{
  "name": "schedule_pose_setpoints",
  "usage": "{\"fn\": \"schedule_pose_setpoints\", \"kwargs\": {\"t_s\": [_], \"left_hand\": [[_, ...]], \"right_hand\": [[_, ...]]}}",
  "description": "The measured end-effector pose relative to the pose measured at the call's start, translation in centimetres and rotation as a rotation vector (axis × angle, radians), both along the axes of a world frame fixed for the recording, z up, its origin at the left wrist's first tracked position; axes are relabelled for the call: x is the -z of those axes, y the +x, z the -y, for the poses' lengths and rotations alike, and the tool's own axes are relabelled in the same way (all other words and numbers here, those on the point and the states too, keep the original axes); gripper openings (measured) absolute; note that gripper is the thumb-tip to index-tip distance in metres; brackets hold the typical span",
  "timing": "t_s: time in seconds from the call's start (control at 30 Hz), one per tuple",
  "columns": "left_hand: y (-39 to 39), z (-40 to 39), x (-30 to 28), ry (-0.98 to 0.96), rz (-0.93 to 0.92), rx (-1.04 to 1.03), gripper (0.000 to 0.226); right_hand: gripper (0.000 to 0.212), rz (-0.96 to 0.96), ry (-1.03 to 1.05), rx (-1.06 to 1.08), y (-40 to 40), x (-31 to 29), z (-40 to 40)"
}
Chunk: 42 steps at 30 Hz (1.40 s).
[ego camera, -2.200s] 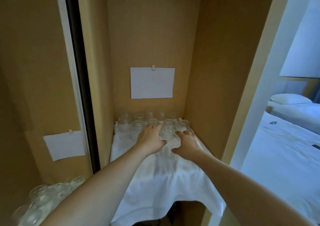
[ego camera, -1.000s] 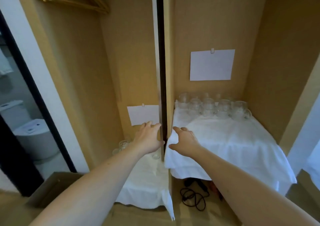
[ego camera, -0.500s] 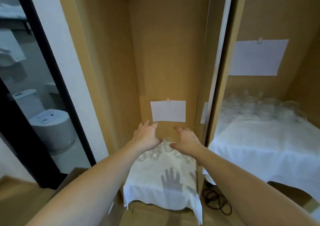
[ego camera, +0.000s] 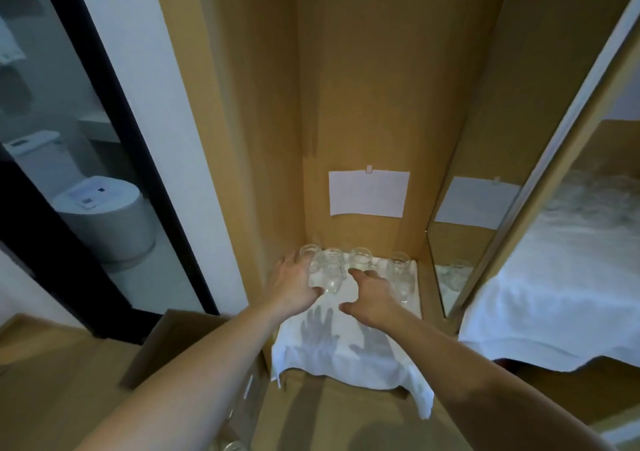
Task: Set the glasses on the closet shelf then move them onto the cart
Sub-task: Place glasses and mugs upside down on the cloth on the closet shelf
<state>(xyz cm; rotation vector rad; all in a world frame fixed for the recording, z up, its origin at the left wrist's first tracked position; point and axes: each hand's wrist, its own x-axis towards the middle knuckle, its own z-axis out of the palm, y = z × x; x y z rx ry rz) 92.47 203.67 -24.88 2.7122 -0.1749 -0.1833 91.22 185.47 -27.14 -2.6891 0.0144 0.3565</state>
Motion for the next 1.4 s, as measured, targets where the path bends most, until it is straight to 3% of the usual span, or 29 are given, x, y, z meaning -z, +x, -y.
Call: {"fn": "schedule_pose_setpoints", "kwargs": {"t_s": [0.23, 0.47, 0.67, 1.07, 1.4], "left_hand": [[3.6, -2.6, 5.1, -0.143, -0.022, -0.126, 0.083], [10.5, -2.3, 9.5, -0.1, -0.107, -0.157, 0.079], [17.2, 0.0, 14.6, -0.114, -0.225, -0.215, 0.085], [25.4, 1.4, 24.4, -0.12, -0.28, -0.445, 0.089], [28.4, 1.7, 33.6, -0.28, -0.451, -0.761, 0.114]], "right_hand": [[0.086, -0.095, -0.015, -0.065, 5.3, 4.2, -2.0], [0.083, -0.175, -0.006, -0.105, 12.9, 8.4, -1.7], [0.081, -0.25, 0.047, -0.028, 19.7, 13.3, 0.7], [0.087, -0.486, 0.14, 0.093, 27.6, 25.2, 1.8], [0.106, -0.355, 0.297, 0.338, 31.5, 33.7, 1.2]]}}
